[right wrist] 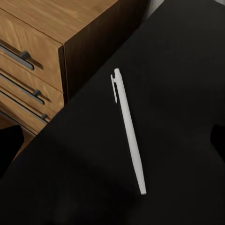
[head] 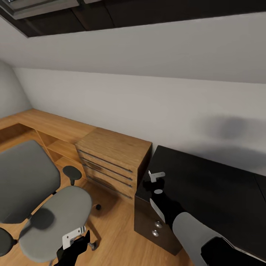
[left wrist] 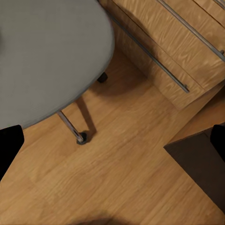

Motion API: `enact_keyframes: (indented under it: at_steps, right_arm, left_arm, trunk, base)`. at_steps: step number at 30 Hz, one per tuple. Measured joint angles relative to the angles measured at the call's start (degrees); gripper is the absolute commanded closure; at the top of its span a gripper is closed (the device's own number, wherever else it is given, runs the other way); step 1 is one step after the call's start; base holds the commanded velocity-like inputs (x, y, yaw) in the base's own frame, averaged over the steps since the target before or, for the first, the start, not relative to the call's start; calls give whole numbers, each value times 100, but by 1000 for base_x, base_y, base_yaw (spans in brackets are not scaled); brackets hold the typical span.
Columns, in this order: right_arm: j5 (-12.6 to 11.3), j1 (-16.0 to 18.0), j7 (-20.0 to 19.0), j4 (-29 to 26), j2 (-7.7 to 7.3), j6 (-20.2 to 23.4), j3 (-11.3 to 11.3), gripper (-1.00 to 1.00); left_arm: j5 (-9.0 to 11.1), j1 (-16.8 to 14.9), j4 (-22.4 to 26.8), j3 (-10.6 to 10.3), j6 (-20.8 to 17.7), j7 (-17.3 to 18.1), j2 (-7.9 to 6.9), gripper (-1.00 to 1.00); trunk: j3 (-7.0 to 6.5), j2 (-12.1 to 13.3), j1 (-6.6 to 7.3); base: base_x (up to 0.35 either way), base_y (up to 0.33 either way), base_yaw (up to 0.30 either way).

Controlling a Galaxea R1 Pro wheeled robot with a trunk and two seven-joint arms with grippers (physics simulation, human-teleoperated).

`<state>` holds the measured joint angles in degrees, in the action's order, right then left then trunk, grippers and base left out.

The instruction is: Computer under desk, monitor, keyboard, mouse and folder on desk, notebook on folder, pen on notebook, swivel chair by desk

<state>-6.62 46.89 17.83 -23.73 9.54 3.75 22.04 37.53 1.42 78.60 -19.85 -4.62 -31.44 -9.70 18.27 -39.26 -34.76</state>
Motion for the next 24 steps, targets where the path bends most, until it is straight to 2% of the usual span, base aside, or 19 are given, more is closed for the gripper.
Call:
enact_keyframes:
  at_steps: [24]
  right_arm:
    - [3,0,-7,0,-1,7,-5,-100]
  left_arm:
    - [-2,0,-5,17,0,0,-1,-100]
  trunk:
    - [432,-964,-528]
  base:
    - [0,0,0]
